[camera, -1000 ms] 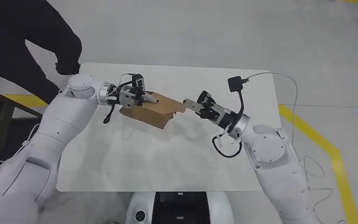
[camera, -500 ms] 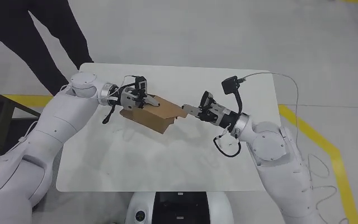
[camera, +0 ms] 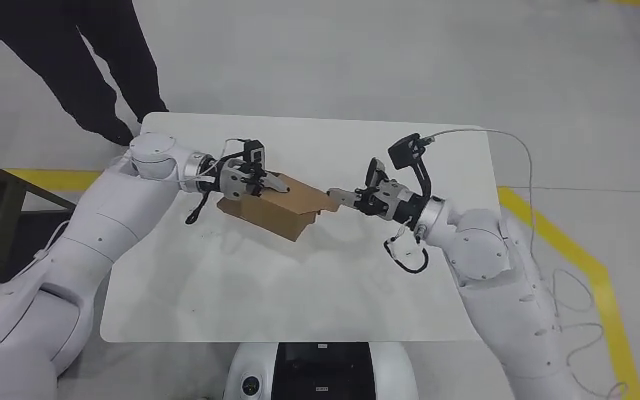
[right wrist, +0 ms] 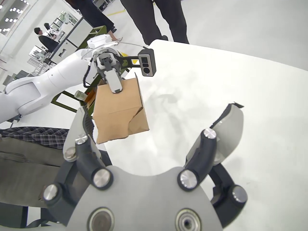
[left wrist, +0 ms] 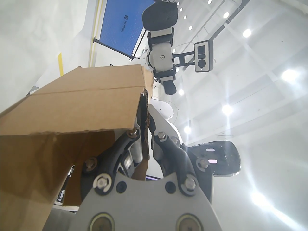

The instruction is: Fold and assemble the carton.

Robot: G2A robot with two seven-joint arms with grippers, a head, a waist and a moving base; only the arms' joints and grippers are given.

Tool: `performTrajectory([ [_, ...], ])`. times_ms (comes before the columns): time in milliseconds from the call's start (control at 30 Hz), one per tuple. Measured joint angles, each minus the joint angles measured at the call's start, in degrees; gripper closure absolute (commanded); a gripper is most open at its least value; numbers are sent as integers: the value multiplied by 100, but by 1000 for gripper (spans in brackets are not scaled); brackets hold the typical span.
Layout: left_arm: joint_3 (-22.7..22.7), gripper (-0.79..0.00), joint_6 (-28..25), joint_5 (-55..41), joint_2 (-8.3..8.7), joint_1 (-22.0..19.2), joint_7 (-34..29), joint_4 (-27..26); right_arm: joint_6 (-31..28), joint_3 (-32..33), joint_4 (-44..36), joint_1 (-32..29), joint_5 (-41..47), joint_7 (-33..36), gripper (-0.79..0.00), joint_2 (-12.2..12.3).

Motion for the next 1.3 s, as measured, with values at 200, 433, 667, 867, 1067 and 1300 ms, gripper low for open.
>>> performTrajectory([
  [200,-194,0,59,6,26,126,-3,-119,56,-64,130,110,-256,173,-785,31],
  [433,-405,0,127,53,54,249,-21,-227,-23,-191,149,175,-302,288,-785,53],
  [667,-580,0,222,-50,47,354,-146,-258,-7,-374,108,155,-434,324,-785,69],
  [867,-643,0,301,-19,21,418,-211,-308,30,-547,116,154,-493,208,-785,65],
  [1067,-719,0,327,20,-1,477,-249,-337,60,-654,125,157,-498,88,-785,63],
  [1300,-772,0,392,-114,-22,589,-263,-359,79,-717,5,117,-582,-37,-785,75],
])
